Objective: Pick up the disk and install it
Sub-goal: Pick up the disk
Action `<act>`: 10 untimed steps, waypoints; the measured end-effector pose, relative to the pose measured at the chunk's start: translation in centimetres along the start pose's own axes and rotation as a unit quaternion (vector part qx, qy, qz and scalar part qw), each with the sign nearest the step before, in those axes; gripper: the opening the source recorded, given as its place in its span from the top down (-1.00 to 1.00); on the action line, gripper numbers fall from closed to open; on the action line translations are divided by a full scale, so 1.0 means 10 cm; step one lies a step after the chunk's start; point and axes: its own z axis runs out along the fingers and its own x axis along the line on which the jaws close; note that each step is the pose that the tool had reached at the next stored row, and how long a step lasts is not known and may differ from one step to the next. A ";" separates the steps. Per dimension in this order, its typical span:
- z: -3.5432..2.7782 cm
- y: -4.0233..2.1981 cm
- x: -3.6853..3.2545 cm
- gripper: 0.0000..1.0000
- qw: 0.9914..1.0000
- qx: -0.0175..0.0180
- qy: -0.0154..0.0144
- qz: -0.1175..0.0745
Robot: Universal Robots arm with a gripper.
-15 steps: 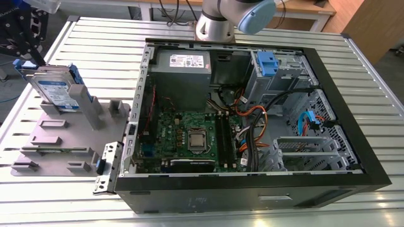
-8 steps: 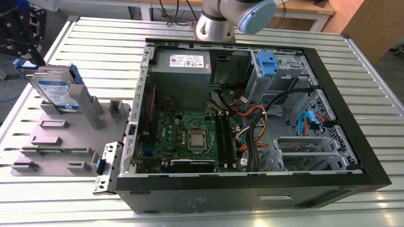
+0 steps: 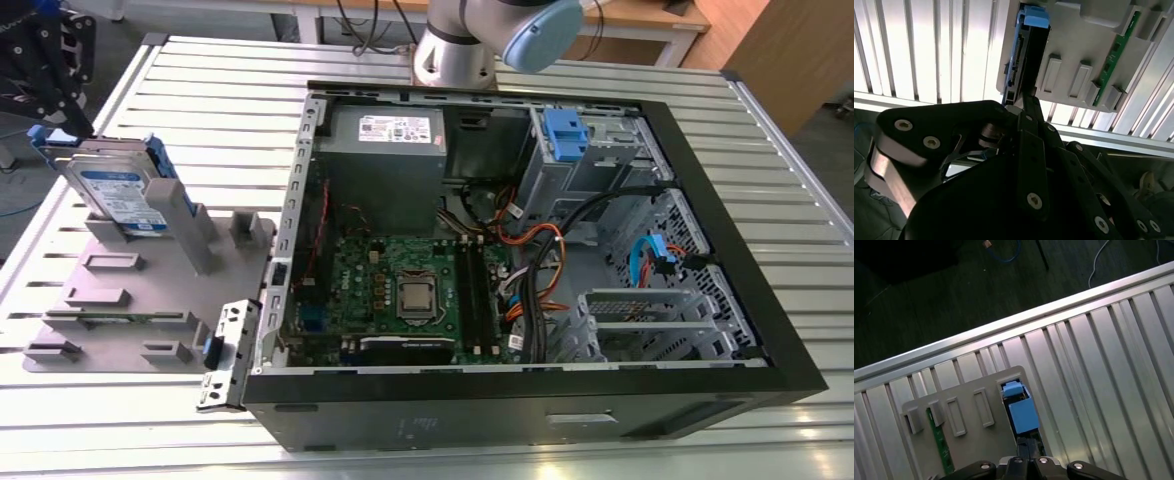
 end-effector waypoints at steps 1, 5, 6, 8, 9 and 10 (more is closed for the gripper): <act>0.000 0.000 0.000 0.79 1.000 0.001 0.000 -0.003; 0.003 -0.001 0.000 0.79 1.000 0.003 -0.001 -0.020; 0.003 -0.001 0.000 0.79 1.000 0.004 -0.001 -0.024; 0.006 -0.001 0.000 0.79 0.999 0.005 -0.001 -0.034; 0.009 -0.001 0.000 0.79 0.999 0.005 -0.001 -0.042; 0.011 -0.001 0.000 0.79 0.999 0.005 0.000 -0.050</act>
